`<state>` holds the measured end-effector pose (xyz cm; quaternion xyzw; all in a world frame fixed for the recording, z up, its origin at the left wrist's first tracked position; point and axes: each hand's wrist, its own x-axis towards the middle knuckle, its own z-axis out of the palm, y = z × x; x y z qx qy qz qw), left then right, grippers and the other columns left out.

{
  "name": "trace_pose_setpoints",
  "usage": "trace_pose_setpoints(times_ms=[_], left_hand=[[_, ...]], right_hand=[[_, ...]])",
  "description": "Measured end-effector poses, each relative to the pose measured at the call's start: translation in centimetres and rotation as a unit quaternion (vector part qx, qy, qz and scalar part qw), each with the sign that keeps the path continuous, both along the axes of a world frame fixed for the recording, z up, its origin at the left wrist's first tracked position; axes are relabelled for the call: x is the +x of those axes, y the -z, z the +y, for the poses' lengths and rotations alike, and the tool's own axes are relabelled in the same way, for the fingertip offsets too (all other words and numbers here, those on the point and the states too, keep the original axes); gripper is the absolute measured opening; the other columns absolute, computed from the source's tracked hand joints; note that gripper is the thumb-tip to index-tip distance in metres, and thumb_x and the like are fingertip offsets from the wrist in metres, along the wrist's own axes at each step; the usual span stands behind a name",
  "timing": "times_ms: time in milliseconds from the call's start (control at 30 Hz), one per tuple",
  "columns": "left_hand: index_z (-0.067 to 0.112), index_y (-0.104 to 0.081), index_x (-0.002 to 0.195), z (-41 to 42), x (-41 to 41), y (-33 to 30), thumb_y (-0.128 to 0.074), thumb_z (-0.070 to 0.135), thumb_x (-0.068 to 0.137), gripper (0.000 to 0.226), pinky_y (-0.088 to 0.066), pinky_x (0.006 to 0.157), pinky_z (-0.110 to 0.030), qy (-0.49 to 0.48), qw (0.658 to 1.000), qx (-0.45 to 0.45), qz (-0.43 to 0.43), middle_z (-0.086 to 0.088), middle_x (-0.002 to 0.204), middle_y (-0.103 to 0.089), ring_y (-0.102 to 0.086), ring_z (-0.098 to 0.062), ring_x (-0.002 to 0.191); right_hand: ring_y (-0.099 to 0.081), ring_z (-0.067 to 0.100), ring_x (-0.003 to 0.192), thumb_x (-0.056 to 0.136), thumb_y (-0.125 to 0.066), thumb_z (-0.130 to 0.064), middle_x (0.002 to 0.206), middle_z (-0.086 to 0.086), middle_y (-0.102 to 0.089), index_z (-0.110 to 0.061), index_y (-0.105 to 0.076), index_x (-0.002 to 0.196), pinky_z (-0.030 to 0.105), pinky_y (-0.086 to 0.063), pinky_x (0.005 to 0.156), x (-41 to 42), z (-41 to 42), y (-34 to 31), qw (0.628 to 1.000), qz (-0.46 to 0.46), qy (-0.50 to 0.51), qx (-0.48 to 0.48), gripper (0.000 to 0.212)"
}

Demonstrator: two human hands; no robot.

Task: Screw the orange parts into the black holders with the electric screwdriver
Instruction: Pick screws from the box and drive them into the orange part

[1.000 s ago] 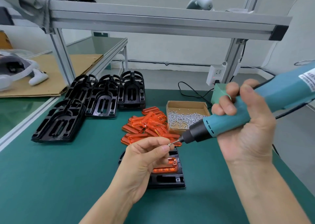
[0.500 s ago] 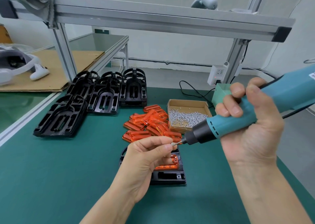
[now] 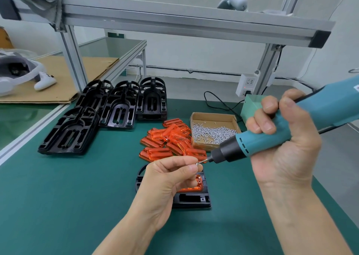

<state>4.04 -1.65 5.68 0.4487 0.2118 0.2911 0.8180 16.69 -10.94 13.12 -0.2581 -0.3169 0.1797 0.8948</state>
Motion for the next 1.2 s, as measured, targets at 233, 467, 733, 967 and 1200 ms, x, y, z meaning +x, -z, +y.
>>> trace_pose_setpoints(times_ms=[233,467,733,967,1200], left_hand=[[0.006,-0.076,0.071,0.2,0.2,0.3,-0.073,0.005,0.057,0.014,-0.052,0.053,-0.021,0.003,0.999,0.045,0.016,-0.015,0.071,-0.071,-0.062,-0.015,0.055],[0.015,-0.077,0.071,0.8,0.5,0.3,-0.069,-0.009,0.075,0.026,-0.049,0.056,-0.017,-0.035,0.97,0.233,0.058,-0.01,0.069,-0.071,-0.06,-0.011,0.053],[0.021,-0.077,0.076,1.3,0.8,1.2,-0.069,-0.008,0.077,0.029,-0.05,0.058,-0.017,-0.004,0.968,0.244,0.053,-0.007,0.072,-0.072,-0.064,-0.012,0.06],[0.038,-0.054,0.126,2.9,0.0,2.1,-0.081,0.022,0.072,0.063,-0.036,0.101,-0.02,0.018,0.908,0.38,0.176,0.024,0.116,-0.063,-0.051,0.006,0.117],[0.045,-0.04,0.136,1.7,-0.4,4.5,-0.061,0.069,0.065,0.078,0.018,0.114,-0.036,0.15,0.626,0.68,0.351,0.03,0.148,-0.021,0.003,0.006,0.14]], right_hand=[[-0.04,0.006,0.042,0.083,-0.045,-0.008,0.056,-0.006,-0.048,-0.022,-0.052,0.083,0.019,-0.038,0.049,-0.1,-0.2,0.6,1.0,-0.022,0.019,0.0,0.016],[-0.037,0.006,0.042,0.081,-0.05,-0.009,0.055,-0.007,-0.045,-0.024,-0.054,0.076,0.019,-0.037,0.047,0.1,0.6,1.5,0.998,0.041,0.049,-0.009,0.016],[-0.037,0.006,0.043,0.082,-0.049,-0.011,0.055,-0.008,-0.044,-0.024,-0.052,0.078,0.019,-0.036,0.048,0.5,0.5,2.6,0.997,0.049,0.065,-0.011,0.014],[-0.039,0.006,0.042,0.08,-0.052,-0.009,0.055,-0.006,-0.045,-0.025,-0.058,0.075,0.018,-0.038,0.048,2.1,0.9,2.9,0.999,0.025,0.024,-0.039,0.019],[-0.039,0.013,0.042,0.074,-0.06,-0.002,0.055,0.0,-0.046,-0.024,-0.06,0.077,0.021,-0.038,0.047,2.7,2.4,4.6,0.99,-0.054,0.007,-0.133,0.022]])
